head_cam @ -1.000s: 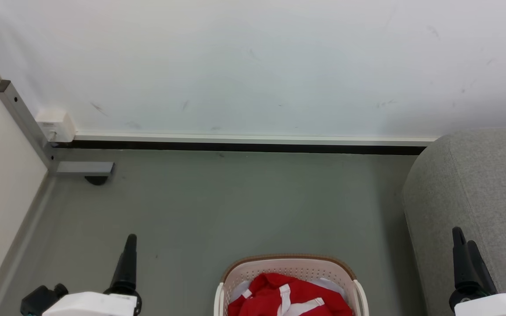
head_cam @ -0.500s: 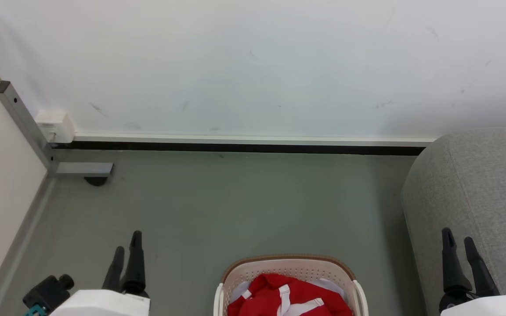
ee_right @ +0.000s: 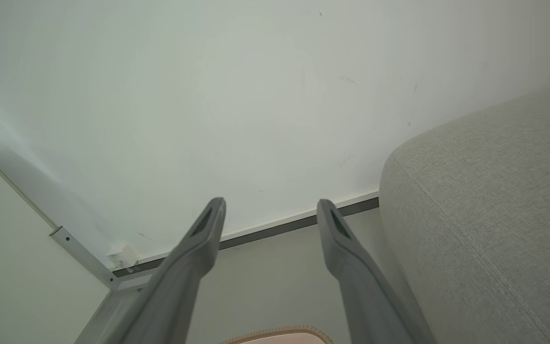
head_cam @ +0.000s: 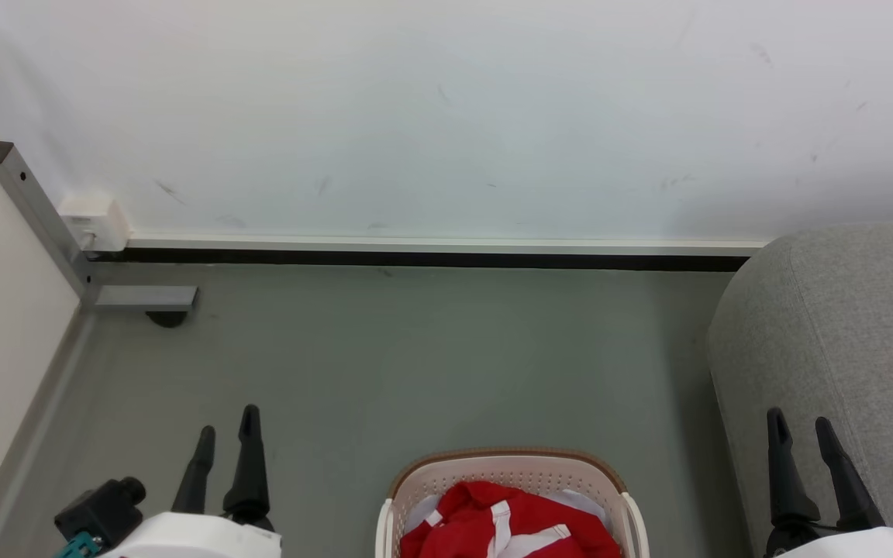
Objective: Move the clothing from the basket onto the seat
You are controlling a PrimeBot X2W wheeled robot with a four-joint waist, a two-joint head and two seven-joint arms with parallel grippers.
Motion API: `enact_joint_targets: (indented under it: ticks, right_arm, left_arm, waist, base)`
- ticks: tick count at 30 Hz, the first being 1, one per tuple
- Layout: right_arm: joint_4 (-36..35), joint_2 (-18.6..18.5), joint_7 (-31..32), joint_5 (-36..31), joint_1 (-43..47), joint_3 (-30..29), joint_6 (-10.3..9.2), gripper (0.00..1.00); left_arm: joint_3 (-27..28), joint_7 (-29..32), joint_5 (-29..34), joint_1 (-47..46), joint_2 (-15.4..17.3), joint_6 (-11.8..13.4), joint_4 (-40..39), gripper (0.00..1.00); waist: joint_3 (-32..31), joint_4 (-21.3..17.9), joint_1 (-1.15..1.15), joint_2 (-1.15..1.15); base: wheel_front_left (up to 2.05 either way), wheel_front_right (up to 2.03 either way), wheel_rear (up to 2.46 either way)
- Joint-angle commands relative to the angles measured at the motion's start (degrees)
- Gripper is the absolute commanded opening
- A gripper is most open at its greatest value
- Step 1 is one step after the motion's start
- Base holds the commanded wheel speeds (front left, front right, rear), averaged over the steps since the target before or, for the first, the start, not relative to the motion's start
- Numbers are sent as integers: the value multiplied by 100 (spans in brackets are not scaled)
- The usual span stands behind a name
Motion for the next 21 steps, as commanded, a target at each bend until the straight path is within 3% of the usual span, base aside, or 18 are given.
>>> enact_joint_targets:
  ticks: [1,21]
  right_arm:
    - [-39,-43,-53,-166,-20,18,-6,100]
    - [59,-33,-345,-1250,72,19,-8,100]
  left_arm:
    - [4,-42,171,-18,45,20,-82,100]
    - [-10,-341,1529,79,52,23,-26,100]
  waist:
    - [2,-1,0,0]
    - [4,-60,0,0]
  base:
    - [0,0,0]
    - [0,0,0]
